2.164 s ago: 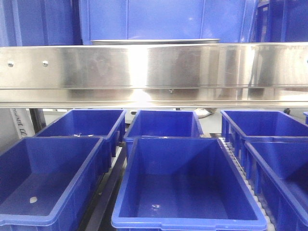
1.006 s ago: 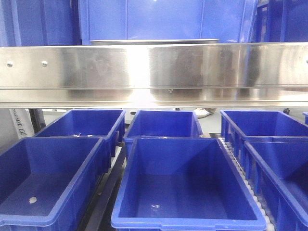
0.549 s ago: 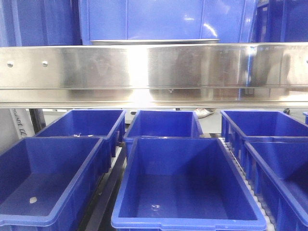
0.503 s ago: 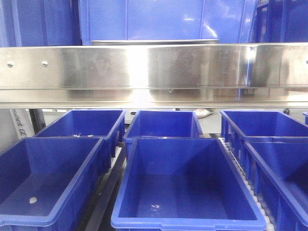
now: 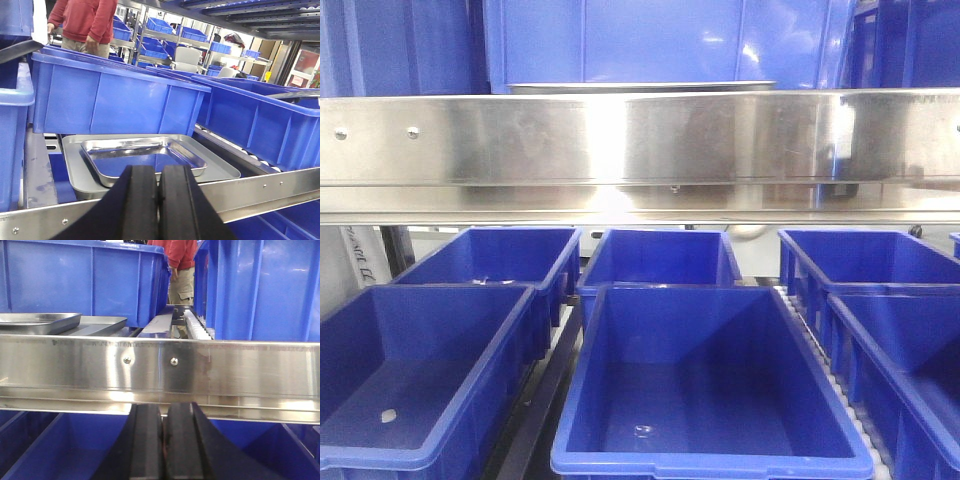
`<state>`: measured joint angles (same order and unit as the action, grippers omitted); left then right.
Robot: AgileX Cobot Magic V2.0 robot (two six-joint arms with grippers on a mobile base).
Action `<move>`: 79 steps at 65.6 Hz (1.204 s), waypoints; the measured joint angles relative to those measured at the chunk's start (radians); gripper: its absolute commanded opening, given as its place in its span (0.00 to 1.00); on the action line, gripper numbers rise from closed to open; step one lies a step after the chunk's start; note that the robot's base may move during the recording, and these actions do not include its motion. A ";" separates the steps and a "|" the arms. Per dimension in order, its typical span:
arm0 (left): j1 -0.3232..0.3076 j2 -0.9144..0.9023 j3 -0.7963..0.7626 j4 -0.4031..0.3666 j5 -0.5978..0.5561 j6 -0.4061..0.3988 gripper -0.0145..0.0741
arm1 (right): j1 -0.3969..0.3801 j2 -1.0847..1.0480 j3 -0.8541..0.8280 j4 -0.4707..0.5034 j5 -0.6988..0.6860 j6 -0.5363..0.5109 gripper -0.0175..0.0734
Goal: Stack silver trays without gaps
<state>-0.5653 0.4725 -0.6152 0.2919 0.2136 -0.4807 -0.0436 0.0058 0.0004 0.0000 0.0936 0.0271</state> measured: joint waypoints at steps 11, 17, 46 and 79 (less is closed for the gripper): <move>0.000 0.000 0.000 0.000 0.000 0.000 0.15 | 0.000 0.000 0.000 0.000 0.000 0.000 0.17; 0.000 0.000 0.000 0.000 0.000 0.000 0.15 | 0.000 0.000 0.000 0.000 0.000 0.000 0.17; 0.000 0.000 0.000 0.022 0.000 0.000 0.15 | 0.000 0.000 0.000 0.000 0.000 0.000 0.17; 0.172 -0.032 0.148 -0.328 -0.193 0.498 0.15 | 0.000 0.000 0.000 0.000 0.000 -0.002 0.17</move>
<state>-0.3931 0.4404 -0.4676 -0.0363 0.0211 0.0176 -0.0436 0.0058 0.0004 0.0000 0.0936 0.0252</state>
